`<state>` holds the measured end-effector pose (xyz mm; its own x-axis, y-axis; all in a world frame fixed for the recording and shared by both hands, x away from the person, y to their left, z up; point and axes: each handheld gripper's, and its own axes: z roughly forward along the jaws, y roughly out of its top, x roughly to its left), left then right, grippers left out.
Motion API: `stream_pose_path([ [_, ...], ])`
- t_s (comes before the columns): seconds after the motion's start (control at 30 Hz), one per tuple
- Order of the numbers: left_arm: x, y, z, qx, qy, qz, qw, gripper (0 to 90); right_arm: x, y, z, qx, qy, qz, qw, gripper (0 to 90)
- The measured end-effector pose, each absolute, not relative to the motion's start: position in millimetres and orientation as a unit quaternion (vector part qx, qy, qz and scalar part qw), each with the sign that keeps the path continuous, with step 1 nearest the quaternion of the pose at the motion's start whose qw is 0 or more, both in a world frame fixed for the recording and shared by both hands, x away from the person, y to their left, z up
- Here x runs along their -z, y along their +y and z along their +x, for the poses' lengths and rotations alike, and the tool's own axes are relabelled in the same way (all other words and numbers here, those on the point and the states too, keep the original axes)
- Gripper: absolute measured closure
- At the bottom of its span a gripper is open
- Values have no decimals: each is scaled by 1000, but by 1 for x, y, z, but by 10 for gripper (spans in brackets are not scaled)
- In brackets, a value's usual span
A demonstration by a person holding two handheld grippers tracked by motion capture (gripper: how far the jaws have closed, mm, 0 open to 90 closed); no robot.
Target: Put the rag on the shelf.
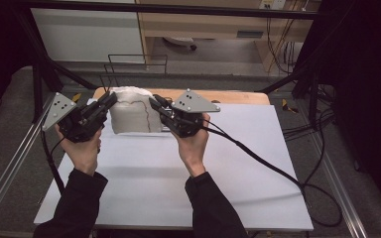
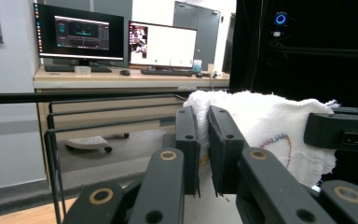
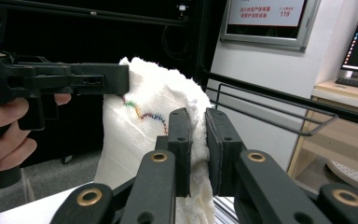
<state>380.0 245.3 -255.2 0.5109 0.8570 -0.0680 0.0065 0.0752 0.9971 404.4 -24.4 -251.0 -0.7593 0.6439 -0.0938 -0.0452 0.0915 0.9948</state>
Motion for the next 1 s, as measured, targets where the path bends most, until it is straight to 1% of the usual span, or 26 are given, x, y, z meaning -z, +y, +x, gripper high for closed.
stream_pose_path([
  [0.17,249,250,386,-337,365,589,637,830,245,-18,410,-637,684,215,281,814],
  [1.0,215,255,411,-367,353,575,640,829,215,-6,439,-651,663,222,295,813],
])
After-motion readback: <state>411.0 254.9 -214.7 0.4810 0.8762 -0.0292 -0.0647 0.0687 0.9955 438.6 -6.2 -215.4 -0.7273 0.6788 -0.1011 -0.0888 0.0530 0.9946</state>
